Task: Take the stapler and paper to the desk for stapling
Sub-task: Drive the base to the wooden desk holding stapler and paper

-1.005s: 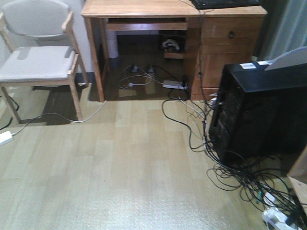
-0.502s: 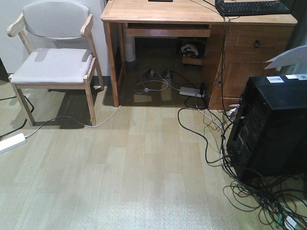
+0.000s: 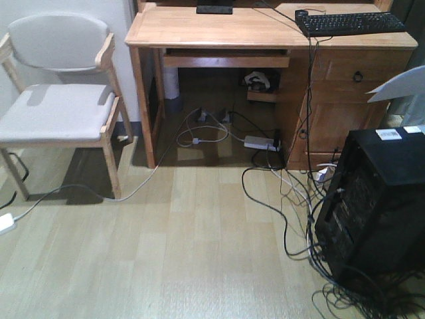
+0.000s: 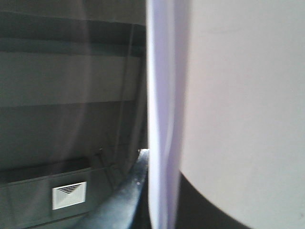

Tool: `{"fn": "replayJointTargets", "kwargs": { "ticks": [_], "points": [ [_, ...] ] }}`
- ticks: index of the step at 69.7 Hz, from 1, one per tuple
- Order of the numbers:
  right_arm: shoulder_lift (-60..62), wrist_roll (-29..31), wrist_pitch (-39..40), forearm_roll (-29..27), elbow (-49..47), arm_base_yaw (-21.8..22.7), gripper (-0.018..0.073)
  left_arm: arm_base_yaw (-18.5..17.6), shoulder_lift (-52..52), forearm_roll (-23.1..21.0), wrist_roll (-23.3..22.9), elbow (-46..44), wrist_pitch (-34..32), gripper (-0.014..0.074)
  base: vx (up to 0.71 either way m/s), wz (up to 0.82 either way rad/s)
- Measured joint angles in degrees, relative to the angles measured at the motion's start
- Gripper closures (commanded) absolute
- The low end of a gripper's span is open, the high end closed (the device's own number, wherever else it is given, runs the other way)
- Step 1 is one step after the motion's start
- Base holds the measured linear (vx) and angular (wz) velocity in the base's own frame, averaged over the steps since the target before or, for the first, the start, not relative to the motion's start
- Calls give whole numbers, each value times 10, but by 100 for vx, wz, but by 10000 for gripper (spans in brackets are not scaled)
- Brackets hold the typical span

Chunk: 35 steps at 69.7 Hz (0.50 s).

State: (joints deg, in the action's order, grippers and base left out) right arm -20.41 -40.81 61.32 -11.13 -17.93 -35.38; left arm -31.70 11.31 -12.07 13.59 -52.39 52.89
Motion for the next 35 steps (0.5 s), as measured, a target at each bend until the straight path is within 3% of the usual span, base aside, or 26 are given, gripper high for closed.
{"fn": "replayJointTargets", "kwargs": {
  "ticks": [35],
  "points": [
    [0, 0, 0, 0, 0, 0, 565, 0, 0, 0, 0, 0, 0, 603, 40, -7]
  ]
}}
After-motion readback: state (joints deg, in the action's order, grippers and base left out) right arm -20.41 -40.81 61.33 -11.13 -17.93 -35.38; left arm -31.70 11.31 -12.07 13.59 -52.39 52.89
